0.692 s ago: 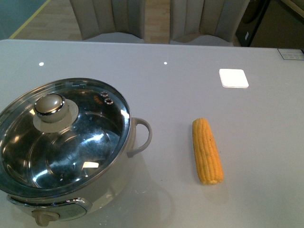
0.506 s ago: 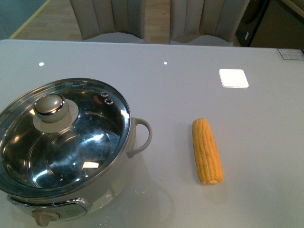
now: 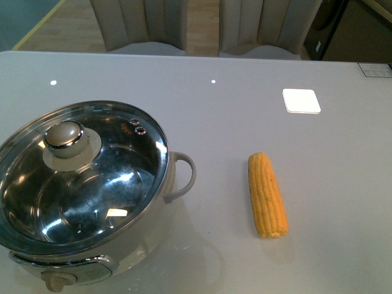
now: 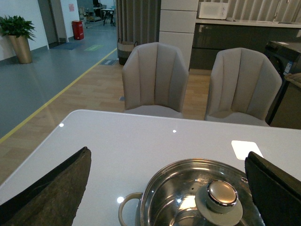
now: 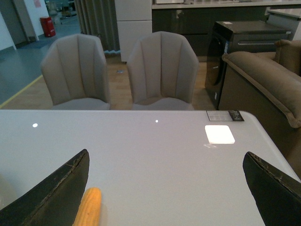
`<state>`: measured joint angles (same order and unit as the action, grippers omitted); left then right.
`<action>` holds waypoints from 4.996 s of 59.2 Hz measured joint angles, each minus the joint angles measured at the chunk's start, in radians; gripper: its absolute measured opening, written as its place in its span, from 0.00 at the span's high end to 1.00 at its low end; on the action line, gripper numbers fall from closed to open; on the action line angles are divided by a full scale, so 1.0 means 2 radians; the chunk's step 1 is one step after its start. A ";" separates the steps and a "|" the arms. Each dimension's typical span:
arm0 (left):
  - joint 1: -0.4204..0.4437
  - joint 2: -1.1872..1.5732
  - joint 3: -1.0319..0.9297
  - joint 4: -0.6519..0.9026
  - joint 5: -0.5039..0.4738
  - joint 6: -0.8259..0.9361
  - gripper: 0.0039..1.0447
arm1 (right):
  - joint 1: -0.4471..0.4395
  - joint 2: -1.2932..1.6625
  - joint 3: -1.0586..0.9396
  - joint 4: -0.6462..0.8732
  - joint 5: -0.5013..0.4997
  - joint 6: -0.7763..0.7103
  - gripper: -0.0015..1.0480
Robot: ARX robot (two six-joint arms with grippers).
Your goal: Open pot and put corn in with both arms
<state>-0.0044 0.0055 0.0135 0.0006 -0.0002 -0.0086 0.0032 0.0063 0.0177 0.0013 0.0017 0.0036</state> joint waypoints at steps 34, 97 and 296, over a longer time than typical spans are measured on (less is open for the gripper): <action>-0.141 0.253 0.073 -0.004 -0.241 -0.084 0.07 | 0.000 -0.001 0.000 0.000 0.000 0.000 0.09; -0.194 0.941 0.201 0.529 -0.183 -0.084 0.07 | 0.000 -0.001 0.000 0.000 0.000 0.000 0.09; 0.267 1.026 0.254 0.581 0.014 0.021 0.58 | 0.000 -0.001 0.000 0.000 0.000 0.000 0.09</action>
<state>0.5301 2.0567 0.5217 1.1633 0.0277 0.0330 0.0032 0.0051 0.0177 0.0013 0.0025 0.0036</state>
